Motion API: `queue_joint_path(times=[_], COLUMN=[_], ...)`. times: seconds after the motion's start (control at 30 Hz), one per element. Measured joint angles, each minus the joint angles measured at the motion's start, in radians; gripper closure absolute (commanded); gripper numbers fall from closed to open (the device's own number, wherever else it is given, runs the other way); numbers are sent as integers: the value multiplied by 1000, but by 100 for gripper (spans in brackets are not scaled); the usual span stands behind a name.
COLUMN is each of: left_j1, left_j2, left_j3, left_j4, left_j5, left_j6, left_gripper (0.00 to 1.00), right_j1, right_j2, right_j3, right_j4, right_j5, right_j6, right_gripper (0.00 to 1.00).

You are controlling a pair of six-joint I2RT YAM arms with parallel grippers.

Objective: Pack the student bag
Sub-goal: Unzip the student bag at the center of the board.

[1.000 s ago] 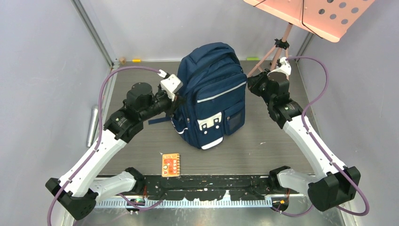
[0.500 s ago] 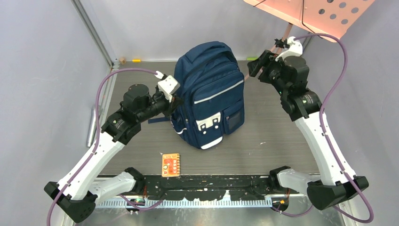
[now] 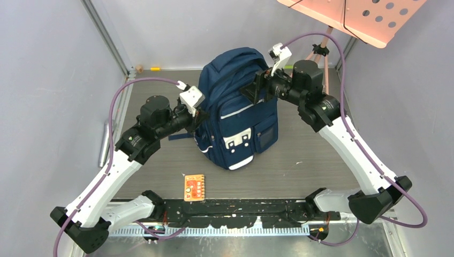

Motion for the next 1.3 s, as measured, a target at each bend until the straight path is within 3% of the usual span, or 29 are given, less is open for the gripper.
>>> queue_joint_path(times=[0.67,0.73,0.77,0.8,0.87,1.13,1.3], left_j1=[0,0,0,0,0,0,0], left_j2=[24,25,25,24,20,-145,-291], left_j3=[21,22,22,22,21,-61,-172], left_j4=[-13,-17,-18,-19,-29,-183,-324], left_j5=[-34,-43,-50,-58,-81,-234,-316], left_j6=[-49,-64,-79,-91,-125,-359,-553], left_gripper=[100,91,78,56,35,1,0], right_j1=[55,56,57,60,66,69,70], right_j2=[-129,-131,-132,-134,-143,-204,-201], right_j3=[-79,-106,-119,-137,-182,-278,-278], right_j4=[-263,-261,-258,-254,-232,-161,-141], right_j5=[-16,-4,5,17,42,113,144], right_j6=[-109,-111,-110,-108,-99,-55,-47], right_gripper=[30,31,31,31,31,31,31])
